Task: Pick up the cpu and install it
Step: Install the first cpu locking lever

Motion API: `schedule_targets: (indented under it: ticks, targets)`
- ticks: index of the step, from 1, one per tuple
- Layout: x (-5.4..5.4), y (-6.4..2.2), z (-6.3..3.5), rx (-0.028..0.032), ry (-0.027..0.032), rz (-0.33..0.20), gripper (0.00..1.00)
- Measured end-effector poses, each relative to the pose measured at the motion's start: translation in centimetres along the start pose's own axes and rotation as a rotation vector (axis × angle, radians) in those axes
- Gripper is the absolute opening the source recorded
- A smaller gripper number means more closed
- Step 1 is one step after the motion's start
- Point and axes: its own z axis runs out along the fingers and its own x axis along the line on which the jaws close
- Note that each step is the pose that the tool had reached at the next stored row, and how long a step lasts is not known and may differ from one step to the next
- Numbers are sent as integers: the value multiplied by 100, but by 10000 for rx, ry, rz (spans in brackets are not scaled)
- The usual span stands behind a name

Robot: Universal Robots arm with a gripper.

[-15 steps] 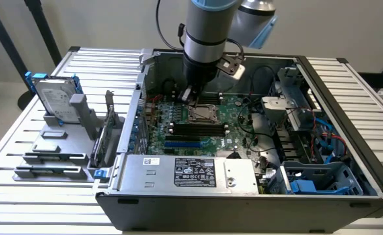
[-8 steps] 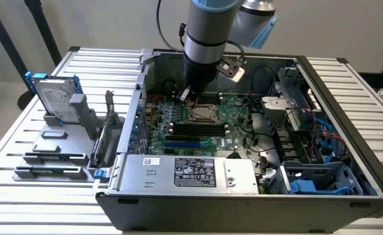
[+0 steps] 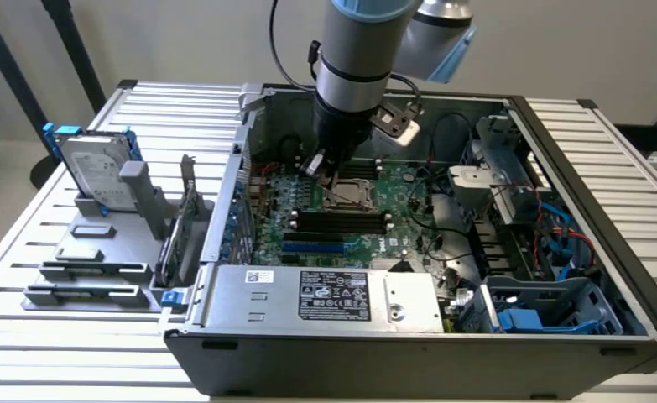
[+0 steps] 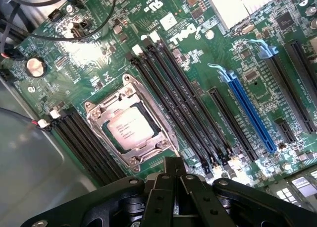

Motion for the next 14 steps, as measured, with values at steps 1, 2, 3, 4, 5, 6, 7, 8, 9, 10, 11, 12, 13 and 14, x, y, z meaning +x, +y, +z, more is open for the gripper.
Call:
schedule_targets:
  ticks: [1,2,3,4,5,6,7,8,9,10,11,12,13,14]
  targets:
    - [-6,4,-1,-14,-4,48,11]
    - [-12,9,-2,-23,-4,91,11]
    - [-18,13,-2,-34,-4,137,11]
    - [-25,18,-1,-45,-6,181,11]
    - [-31,22,2,-56,-7,225,11]
    - [-38,27,4,-67,-9,266,11]
    - [-46,34,8,-76,-12,298,11]
    - [-54,41,15,-88,-19,324,11]
    - [-58,44,28,-102,-35,331,11]
    - [-61,46,43,-113,-53,334,11]
    - [-65,46,61,-119,-63,335,11]
    - [-70,45,79,-125,-71,335,11]
    - [-72,44,93,-127,-72,335,11]
    - [-74,42,103,-128,-71,334,11]
